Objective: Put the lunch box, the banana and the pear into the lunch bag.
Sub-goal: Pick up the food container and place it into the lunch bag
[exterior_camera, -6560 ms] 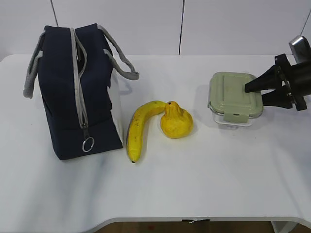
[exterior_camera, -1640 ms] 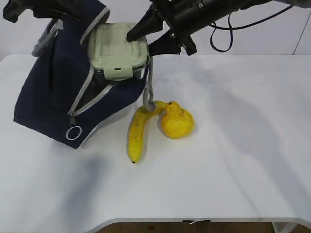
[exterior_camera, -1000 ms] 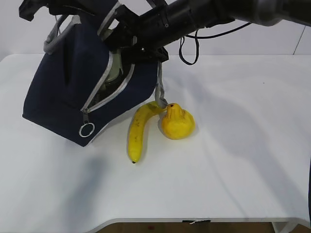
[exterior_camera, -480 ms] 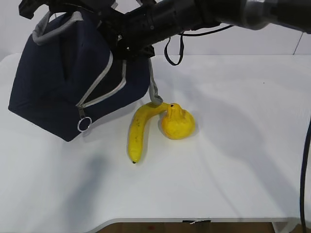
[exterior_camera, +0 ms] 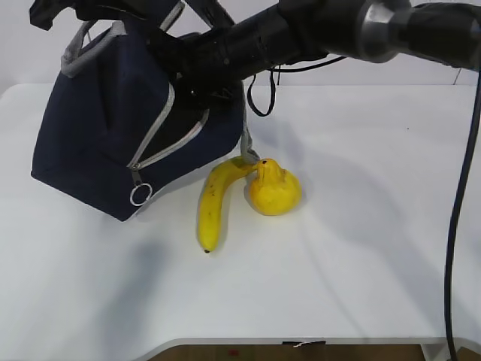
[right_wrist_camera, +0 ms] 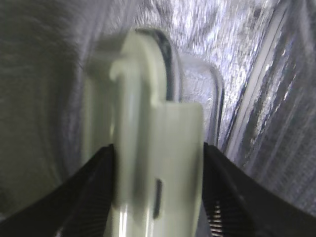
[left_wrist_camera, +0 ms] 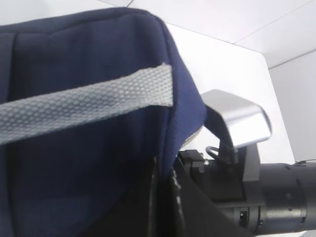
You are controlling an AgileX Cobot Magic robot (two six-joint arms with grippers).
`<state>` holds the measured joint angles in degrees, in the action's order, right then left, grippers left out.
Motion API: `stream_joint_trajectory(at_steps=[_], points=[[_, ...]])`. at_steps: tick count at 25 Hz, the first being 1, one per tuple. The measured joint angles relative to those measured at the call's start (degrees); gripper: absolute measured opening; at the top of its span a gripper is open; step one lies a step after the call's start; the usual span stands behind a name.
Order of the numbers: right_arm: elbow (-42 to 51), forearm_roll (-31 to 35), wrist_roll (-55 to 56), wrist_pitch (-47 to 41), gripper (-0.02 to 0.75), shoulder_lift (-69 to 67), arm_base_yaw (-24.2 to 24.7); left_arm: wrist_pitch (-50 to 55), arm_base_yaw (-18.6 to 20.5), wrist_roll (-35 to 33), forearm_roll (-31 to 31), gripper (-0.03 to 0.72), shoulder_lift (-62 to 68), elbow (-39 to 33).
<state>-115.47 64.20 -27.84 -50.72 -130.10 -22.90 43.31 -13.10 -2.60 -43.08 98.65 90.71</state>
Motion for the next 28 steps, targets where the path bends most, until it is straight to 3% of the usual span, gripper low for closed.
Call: stream_joint_trajectory(at_steps=[19, 24, 28], points=[[-0.5, 2.6, -0.7, -1.2, 0.425, -1.1, -0.1, -2.0, 0.0, -0.8, 2.5, -0.006, 1.9, -0.1], [-1.3, 1.9, -0.8, -4.6, 0.425, -1.1, 0.6, -2.2, 0.9, -0.8, 4.0, -0.006, 2.1, 0.0], [-7.5, -3.5, -0.4, -12.6, 0.424, -0.8, 2.0, -0.9, 4.0, -0.8, 4.6, -0.006, 2.1, 0.0]])
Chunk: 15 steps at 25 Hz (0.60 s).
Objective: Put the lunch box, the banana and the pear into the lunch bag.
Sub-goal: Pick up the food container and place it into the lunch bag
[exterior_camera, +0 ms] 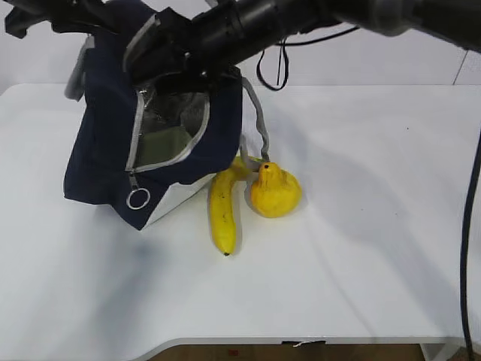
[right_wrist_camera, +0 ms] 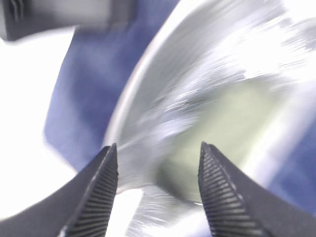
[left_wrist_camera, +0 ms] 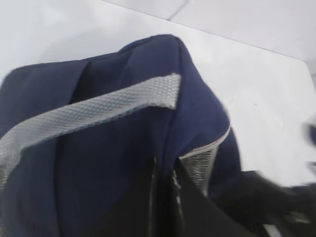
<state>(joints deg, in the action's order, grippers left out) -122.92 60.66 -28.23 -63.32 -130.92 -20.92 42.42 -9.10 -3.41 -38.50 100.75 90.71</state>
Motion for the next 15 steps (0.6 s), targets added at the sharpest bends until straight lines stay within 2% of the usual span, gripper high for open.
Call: stream_joint_trajectory(at_steps=[3, 9, 15], points=[[-7.4, -7.8, 2.6, -5.5, 0.424, 0.2, 0.4, 0.7, 1.9, 0.0, 1.6, -0.006, 0.0, 0.1], [-20.6, -24.8, 13.5, -7.8, 0.424, 1.0, 0.6, 1.4, 2.9, 0.0, 6.1, -0.006, 0.0, 0.1], [-22.1, -39.7, 20.1, -8.5, 0.424, 4.9, 0.8, 2.3, 2.9, 0.0, 10.4, -0.006, 0.1, 0.1]])
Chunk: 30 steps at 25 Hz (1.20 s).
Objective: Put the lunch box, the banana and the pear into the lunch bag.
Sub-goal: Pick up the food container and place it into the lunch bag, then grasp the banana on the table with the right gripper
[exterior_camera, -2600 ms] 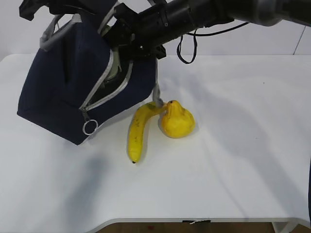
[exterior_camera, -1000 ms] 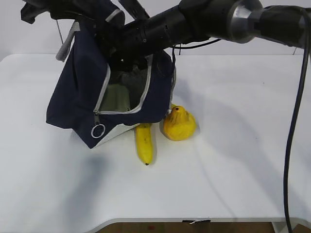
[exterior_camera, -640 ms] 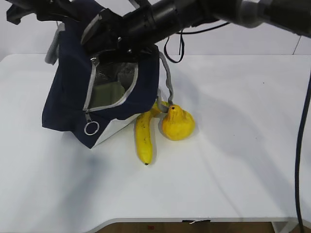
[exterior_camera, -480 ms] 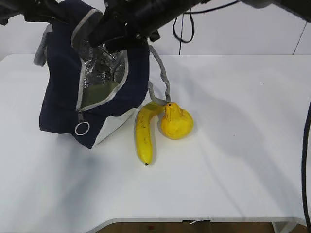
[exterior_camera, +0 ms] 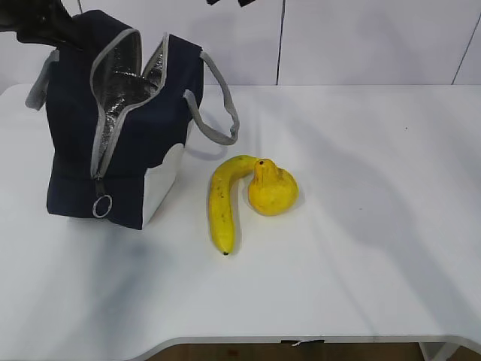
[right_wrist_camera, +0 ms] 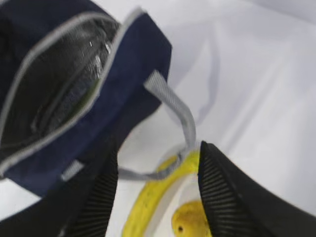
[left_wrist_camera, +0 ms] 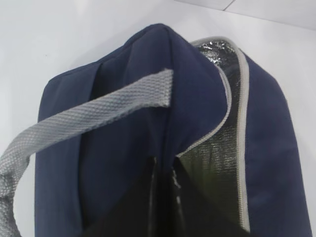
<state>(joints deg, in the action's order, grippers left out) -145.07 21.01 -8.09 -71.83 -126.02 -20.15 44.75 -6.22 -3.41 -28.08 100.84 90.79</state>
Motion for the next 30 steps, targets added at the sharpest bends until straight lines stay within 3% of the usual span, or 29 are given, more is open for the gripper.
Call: stream_joint_trajectory(at_steps=[5, 17, 22, 25, 30], points=[[4.0, -4.2, 1.7, -0.1, 0.424, 3.6, 0.1, 0.1, 0.0, 0.0, 1.5, -0.006, 0.0, 0.0], [31.6, -8.7, 2.2, -0.1, 0.424, 12.4, 0.1, 0.8, 0.0, 0.0, 2.9, -0.006, 0.0, 0.0], [35.6, -8.8, 1.5, 0.1, 0.427, 12.4, 0.1, 1.0, 0.0, 0.0, 2.9, -0.006, 0.0, 0.0], [36.6, -8.4, 0.3, 0.2, 0.472, 12.4, 0.1, 1.0, 0.0, 0.0, 2.9, -0.006, 0.0, 0.0], [36.7, -2.8, 0.0, 0.4, 0.508, 12.4, 0.1, 1.0, 0.0, 0.0, 2.9, -0.006, 0.0, 0.0]])
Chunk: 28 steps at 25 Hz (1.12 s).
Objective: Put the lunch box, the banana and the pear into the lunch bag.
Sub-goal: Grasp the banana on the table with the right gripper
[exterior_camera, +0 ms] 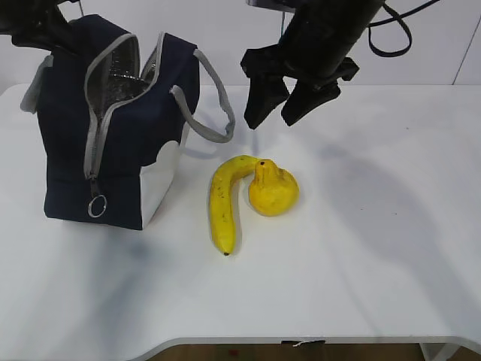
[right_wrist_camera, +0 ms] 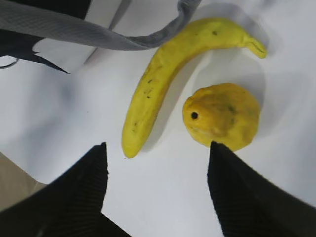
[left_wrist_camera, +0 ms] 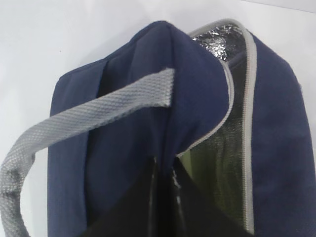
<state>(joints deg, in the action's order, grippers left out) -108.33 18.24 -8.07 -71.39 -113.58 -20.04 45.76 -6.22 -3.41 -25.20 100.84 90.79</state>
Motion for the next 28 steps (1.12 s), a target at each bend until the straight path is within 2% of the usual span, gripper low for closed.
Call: stream_joint_trajectory(at_steps=[11, 20, 28], points=[[0.1, 3.4, 3.6, 0.1, 0.51, 0.0, -0.5, 0.2, 0.0, 0.0, -0.2, -0.006, 0.0, 0.0], [0.1, -5.8, 12.9, 0.1, 0.51, 0.0, -8.8, 0.2, 0.0, 0.0, -1.8, -0.006, 0.0, 0.0], [0.1, -10.1, 19.2, 0.1, 0.51, 0.0, -10.2, 0.2, 0.0, 0.0, -2.0, -0.006, 0.0, 0.0]])
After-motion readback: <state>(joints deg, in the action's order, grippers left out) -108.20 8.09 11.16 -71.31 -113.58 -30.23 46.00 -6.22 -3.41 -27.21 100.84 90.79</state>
